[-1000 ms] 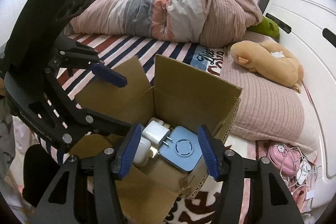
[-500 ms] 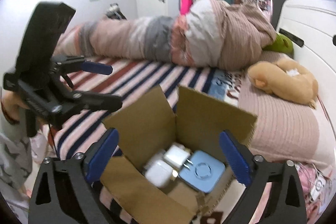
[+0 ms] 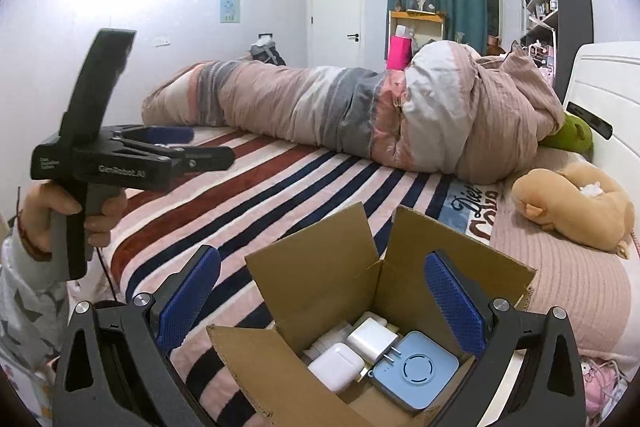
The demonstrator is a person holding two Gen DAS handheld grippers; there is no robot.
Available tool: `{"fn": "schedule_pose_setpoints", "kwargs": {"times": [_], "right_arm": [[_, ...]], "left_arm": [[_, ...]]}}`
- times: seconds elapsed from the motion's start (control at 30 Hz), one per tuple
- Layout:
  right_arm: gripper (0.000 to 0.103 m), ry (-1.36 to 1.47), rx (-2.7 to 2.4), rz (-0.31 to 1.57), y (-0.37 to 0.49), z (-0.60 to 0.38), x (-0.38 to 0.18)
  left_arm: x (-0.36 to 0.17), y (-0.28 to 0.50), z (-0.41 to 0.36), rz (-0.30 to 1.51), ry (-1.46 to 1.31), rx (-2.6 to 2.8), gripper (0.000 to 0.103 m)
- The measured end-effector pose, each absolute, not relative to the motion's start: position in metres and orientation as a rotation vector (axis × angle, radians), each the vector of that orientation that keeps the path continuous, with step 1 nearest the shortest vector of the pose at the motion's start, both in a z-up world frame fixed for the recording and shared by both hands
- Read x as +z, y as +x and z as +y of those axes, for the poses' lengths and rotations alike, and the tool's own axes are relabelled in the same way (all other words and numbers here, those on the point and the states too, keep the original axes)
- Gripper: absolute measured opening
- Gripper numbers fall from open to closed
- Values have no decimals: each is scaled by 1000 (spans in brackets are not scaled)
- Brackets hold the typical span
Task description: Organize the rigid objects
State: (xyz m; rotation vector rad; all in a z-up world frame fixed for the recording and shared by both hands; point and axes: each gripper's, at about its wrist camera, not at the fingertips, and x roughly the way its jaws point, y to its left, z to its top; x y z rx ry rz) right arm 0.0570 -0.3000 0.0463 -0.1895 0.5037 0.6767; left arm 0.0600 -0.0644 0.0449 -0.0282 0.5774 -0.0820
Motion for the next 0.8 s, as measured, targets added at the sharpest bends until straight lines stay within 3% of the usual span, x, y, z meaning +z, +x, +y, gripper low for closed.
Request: {"fn": "schedule_pose_setpoints", "kwargs": {"times": [0.8], "right_arm": [[102,-112,642,498,68,-311,46]], "left_arm": [[50,41,-60,530,-24,-61,103]]}}
